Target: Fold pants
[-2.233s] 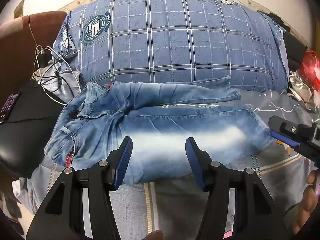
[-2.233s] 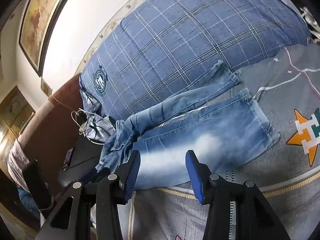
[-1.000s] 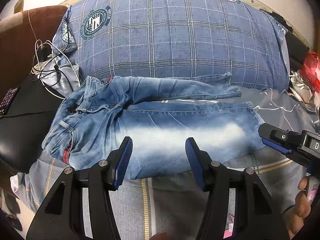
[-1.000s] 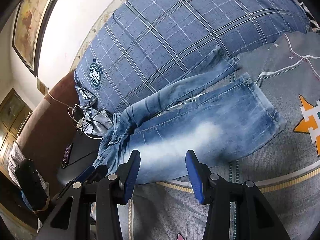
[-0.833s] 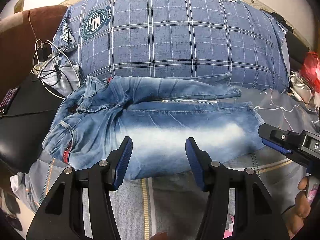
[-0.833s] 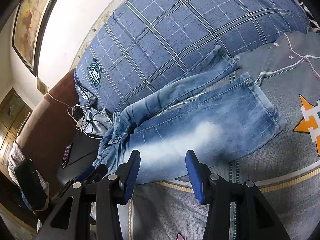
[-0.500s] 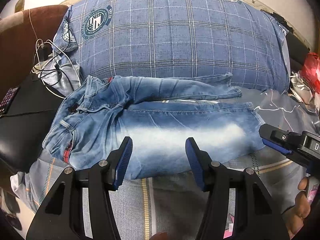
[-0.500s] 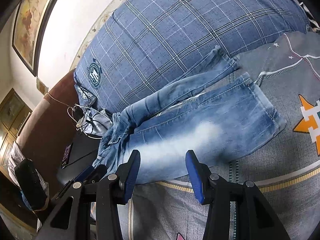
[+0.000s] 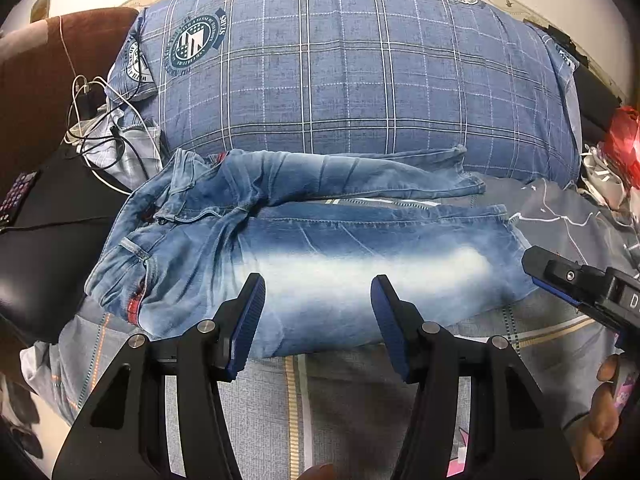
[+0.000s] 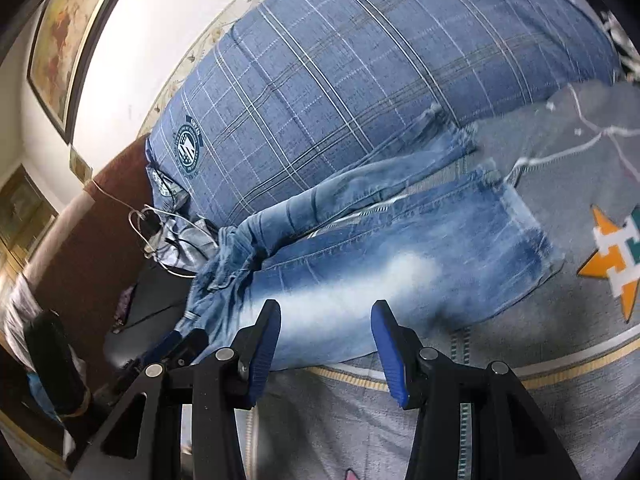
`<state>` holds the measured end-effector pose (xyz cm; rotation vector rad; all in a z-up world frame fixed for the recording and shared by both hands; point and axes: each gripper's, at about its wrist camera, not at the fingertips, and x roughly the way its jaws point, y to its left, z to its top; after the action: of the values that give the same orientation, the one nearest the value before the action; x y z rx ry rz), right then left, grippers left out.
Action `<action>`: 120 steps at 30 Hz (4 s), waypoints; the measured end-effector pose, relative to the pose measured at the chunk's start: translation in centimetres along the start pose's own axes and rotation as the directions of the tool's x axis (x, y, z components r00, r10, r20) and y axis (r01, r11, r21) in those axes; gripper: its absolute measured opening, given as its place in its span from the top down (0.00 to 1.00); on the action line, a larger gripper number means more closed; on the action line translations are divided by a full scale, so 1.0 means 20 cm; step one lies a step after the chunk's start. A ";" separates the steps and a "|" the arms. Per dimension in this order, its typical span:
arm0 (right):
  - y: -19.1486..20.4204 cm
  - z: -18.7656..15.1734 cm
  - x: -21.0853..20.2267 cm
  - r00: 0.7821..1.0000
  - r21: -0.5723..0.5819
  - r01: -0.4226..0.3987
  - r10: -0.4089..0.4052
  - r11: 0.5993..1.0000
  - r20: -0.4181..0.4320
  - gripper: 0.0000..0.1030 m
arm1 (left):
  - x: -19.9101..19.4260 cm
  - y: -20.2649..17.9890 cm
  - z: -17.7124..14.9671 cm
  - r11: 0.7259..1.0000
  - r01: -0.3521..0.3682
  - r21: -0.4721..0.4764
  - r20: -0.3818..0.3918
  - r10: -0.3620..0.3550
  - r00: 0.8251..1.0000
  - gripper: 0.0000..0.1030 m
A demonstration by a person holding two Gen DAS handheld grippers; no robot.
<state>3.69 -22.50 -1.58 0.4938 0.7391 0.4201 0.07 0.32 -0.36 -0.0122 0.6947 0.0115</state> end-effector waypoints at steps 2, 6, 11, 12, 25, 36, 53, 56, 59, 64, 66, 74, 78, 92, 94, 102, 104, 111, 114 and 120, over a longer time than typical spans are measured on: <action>0.02 0.00 0.00 1.000 -0.027 0.010 -0.010 1.000 0.001 0.56 | 0.00 0.00 0.00 1.000 0.000 -0.001 -0.002 0.000 1.000 0.47; 0.04 -0.01 0.01 1.000 -0.056 0.018 -0.018 0.998 -0.008 0.56 | 0.00 0.00 0.00 1.000 -0.002 -0.003 -0.007 0.002 1.000 0.47; 0.05 -0.01 0.01 1.000 -0.055 0.026 -0.027 0.998 -0.008 0.56 | 0.01 0.01 0.01 1.000 -0.005 -0.006 -0.013 0.005 1.000 0.47; 0.05 -0.01 0.02 0.999 -0.057 0.035 -0.035 0.998 -0.007 0.56 | 0.01 0.01 0.01 1.000 -0.005 -0.008 -0.014 0.005 1.000 0.47; 0.07 -0.04 0.06 0.968 -0.169 0.248 -0.253 0.954 -0.005 0.56 | 0.06 0.03 0.00 0.999 0.008 -0.032 -0.066 -0.011 0.998 0.47; 0.07 -0.05 0.07 0.950 -0.187 0.310 -0.313 0.932 0.016 0.56 | 0.11 0.04 -0.03 1.000 -0.001 -0.031 -0.099 -0.002 0.995 0.47; -0.07 -0.13 0.03 0.979 -0.009 0.180 -0.180 0.984 -0.100 0.56 | 0.12 0.23 -0.16 0.966 0.095 -0.240 -0.229 -0.151 0.962 0.47; -0.17 -0.12 0.00 0.976 0.084 0.199 -0.190 0.976 -0.105 0.56 | 0.16 0.30 -0.17 0.930 0.134 -0.341 -0.259 -0.231 0.938 0.47; -0.27 -0.13 0.02 0.979 0.202 0.161 -0.130 0.966 -0.156 0.56 | 0.22 0.32 -0.19 0.898 0.159 -0.410 -0.297 -0.296 0.908 0.47; -0.34 -0.11 0.13 0.971 0.311 0.146 -0.076 0.939 -0.228 0.56 | 0.29 0.33 -0.21 0.853 0.181 -0.489 -0.328 -0.372 0.869 0.47; -0.37 -0.04 0.18 0.971 0.353 0.154 -0.075 0.923 -0.228 0.56 | 0.35 0.34 -0.18 0.838 0.178 -0.517 -0.343 -0.392 0.854 0.47; -0.47 0.00 0.25 0.983 0.478 0.079 0.011 0.875 -0.183 0.59 | 0.45 0.37 -0.14 0.778 0.159 -0.608 -0.324 -0.425 0.845 0.47; -0.49 0.00 0.24 0.987 0.505 0.045 0.039 0.862 -0.154 0.61 | 0.49 0.40 -0.13 0.726 0.159 -0.669 -0.306 -0.463 0.832 0.47; -0.64 0.14 0.13 0.998 0.599 0.028 0.012 0.800 -0.064 0.60 | 0.61 0.53 -0.07 0.602 0.104 -0.792 -0.261 -0.487 0.833 0.87; -0.57 0.09 0.14 0.994 0.572 0.015 0.048 0.820 -0.095 0.58 | 0.63 0.56 -0.07 0.566 0.114 -0.816 -0.232 -0.503 0.832 0.91; -0.38 0.01 0.33 0.966 0.509 -0.030 0.156 0.860 -0.208 0.54 | 0.54 0.57 -0.05 0.580 0.149 -0.801 -0.201 -0.495 0.846 0.93; -0.45 0.08 0.30 0.980 0.515 0.000 0.101 0.857 -0.170 0.54 | 0.54 0.57 -0.05 0.571 0.159 -0.806 -0.194 -0.508 0.839 0.93; -0.66 0.11 0.19 0.994 0.605 0.070 -0.004 0.793 -0.109 0.96 | 0.45 0.51 0.02 0.680 0.181 -0.711 -0.200 -0.441 0.875 0.95; -0.57 0.15 0.09 0.999 0.530 0.041 -0.019 0.847 -0.048 0.97 | 0.42 0.48 0.06 0.716 0.182 -0.674 -0.197 -0.411 0.890 0.97; -0.36 0.23 -0.22 0.995 0.337 -0.075 0.046 0.938 0.094 0.97 | 0.19 0.46 0.07 0.750 0.287 -0.596 -0.107 -0.429 0.897 0.97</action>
<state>5.44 -31.90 -0.46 0.8575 0.7186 0.3264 3.81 9.57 -1.85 -0.7440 0.9020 -0.1614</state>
